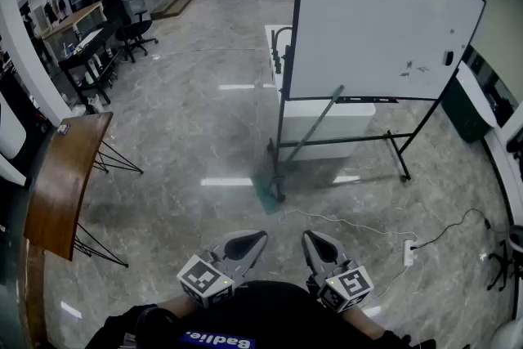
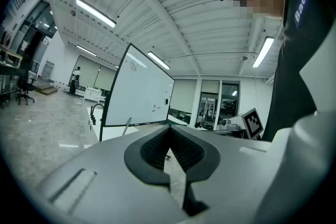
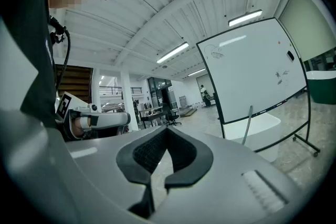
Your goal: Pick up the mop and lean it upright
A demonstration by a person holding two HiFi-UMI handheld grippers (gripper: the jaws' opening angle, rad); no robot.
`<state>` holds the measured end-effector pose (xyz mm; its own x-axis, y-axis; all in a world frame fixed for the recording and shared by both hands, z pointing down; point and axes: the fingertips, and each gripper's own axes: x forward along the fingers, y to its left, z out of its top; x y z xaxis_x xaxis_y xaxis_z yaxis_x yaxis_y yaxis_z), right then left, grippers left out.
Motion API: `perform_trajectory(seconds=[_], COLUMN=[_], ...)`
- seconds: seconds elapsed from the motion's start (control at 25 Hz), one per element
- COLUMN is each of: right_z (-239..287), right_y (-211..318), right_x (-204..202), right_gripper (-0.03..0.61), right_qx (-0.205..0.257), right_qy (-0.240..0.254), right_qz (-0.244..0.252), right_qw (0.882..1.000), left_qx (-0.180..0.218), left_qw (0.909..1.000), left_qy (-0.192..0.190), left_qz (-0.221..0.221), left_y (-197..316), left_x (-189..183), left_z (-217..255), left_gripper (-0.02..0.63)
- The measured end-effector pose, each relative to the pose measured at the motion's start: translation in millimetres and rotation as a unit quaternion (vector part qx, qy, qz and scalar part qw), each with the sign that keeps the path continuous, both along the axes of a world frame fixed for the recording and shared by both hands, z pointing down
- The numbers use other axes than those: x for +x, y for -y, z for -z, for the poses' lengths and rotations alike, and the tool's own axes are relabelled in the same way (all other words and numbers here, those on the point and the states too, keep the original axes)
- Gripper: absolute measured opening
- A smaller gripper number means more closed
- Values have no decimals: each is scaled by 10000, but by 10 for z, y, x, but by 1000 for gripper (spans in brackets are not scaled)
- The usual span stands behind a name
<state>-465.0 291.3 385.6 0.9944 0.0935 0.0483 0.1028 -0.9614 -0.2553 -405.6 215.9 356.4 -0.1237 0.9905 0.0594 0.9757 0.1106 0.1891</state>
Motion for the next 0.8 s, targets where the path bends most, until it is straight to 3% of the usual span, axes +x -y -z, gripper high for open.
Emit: perform_trajectory(seconds=[0.44, 0.8], right_z=[-6, -209], right_y=[-240, -565], right_x=[-235, -446], right_gripper=[3, 5], right_qx=[232, 413], right_qy=[-42, 60], right_qz=[61, 199], right_qw=[9997, 9989], left_qx=[11, 166], left_qw=[9999, 9989], left_qy=[95, 132], left_qz=[136, 417], left_y=[-241, -516], left_x=[-235, -424], left_z=[118, -46], left_gripper=[14, 14])
